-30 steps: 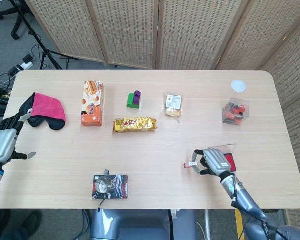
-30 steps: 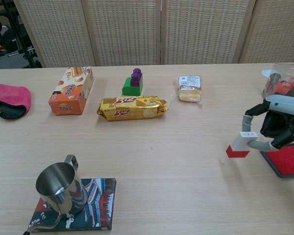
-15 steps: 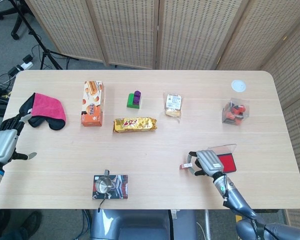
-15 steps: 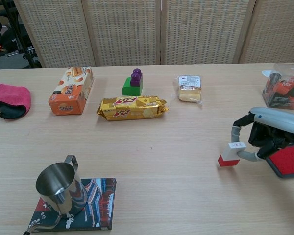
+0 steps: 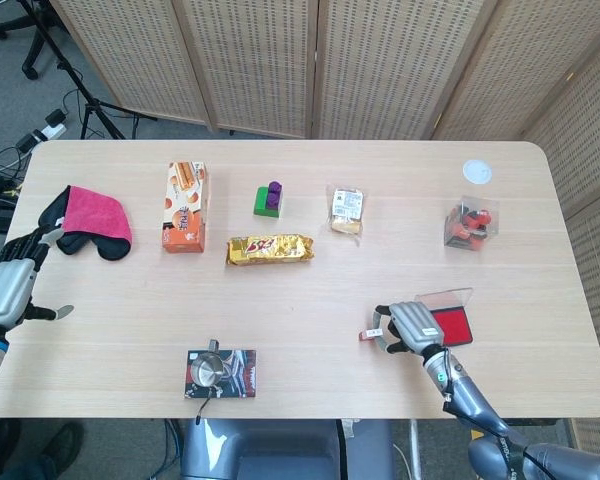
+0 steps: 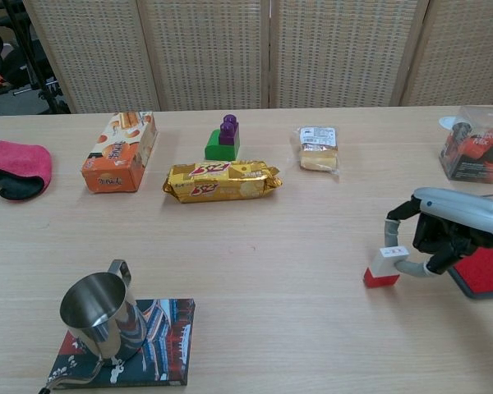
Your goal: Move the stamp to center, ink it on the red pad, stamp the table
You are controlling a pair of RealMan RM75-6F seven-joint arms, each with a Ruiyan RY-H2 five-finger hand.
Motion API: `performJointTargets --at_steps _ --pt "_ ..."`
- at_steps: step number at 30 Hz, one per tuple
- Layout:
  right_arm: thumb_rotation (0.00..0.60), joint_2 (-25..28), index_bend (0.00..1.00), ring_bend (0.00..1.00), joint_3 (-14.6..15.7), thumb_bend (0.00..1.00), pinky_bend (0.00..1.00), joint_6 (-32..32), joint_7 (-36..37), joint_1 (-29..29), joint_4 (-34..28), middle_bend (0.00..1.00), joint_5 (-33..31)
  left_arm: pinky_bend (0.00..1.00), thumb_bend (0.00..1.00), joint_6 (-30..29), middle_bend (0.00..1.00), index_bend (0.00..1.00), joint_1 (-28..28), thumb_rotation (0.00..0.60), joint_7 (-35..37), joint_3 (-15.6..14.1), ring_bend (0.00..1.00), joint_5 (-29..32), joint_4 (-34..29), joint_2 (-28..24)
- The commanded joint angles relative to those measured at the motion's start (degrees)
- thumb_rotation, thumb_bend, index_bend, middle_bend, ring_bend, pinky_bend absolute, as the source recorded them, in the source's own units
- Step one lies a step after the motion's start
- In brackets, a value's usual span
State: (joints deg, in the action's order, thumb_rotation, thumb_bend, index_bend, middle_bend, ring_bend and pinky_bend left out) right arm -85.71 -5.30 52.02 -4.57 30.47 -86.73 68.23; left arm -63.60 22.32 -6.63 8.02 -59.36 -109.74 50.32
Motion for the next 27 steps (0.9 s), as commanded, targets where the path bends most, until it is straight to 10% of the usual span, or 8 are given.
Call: performJointTargets --at_steps 1,27 --pt "0.600 -0.1 0.58 1.00 0.0 0.39 1.00 0.0 0.0 0.0 0.1 1.00 0.0 0.00 0.10 0.2 0.00 0.00 0.1 0.600 -0.1 -0.1 0.00 0.0 0.0 0.0" --pt "0.600 0.2 0.39 1.00 0.7 0.24 1.00 0.5 -0.2 -0.2 -0.5 1.00 0.6 0.00 0.10 0.1 0.00 0.00 0.2 0.600 -0.6 -0.3 0.00 0.0 -0.1 0.2"
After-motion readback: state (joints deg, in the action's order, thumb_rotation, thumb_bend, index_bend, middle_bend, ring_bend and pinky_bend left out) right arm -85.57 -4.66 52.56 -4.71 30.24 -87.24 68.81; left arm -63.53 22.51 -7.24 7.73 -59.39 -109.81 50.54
